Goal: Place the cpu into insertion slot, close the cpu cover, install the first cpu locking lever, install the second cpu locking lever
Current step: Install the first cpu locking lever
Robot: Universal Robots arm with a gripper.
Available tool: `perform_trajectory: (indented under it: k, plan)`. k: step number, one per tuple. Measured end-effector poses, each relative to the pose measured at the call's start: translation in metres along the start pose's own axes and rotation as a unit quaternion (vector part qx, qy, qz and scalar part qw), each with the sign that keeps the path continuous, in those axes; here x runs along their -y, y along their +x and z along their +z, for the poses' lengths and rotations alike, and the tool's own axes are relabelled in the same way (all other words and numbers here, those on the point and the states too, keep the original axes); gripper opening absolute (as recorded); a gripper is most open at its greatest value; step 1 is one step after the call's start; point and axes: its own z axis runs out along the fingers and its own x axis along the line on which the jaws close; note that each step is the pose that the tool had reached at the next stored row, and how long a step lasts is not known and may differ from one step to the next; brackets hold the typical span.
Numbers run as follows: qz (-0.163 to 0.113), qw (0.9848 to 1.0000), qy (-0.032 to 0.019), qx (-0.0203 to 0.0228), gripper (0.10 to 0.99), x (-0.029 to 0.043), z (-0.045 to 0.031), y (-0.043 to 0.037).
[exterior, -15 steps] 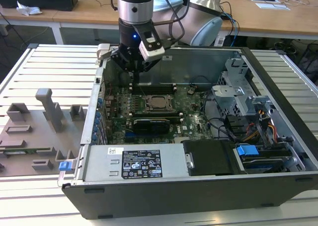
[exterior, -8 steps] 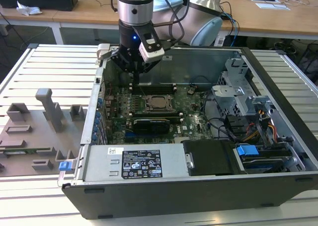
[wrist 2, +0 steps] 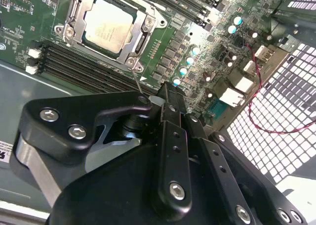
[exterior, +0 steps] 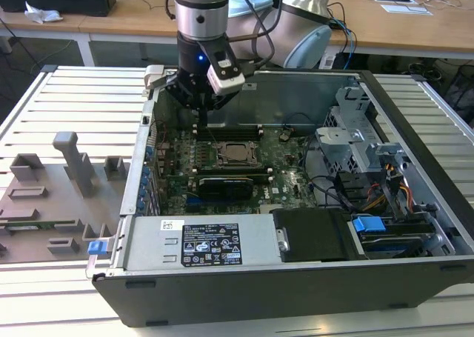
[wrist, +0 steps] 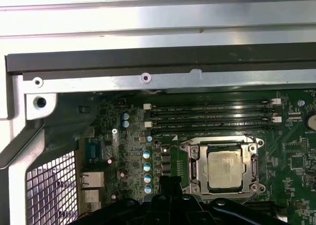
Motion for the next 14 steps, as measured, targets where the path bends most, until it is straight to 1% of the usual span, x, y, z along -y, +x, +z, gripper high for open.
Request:
perform_trajectory:
  k: [6, 12, 14]
  plan:
    - [0.000, 1.0000, 0.0001, -0.0001, 0.106, -0.0016, 0.0031, 0.0007]
    - [0.000, 1.0000, 0.0001, -0.0001, 0.106, -0.0067, 0.0043, 0.0101]
    - [0.000, 1.0000, 0.0001, -0.0001, 0.106, -0.0110, 0.0051, 0.0116]
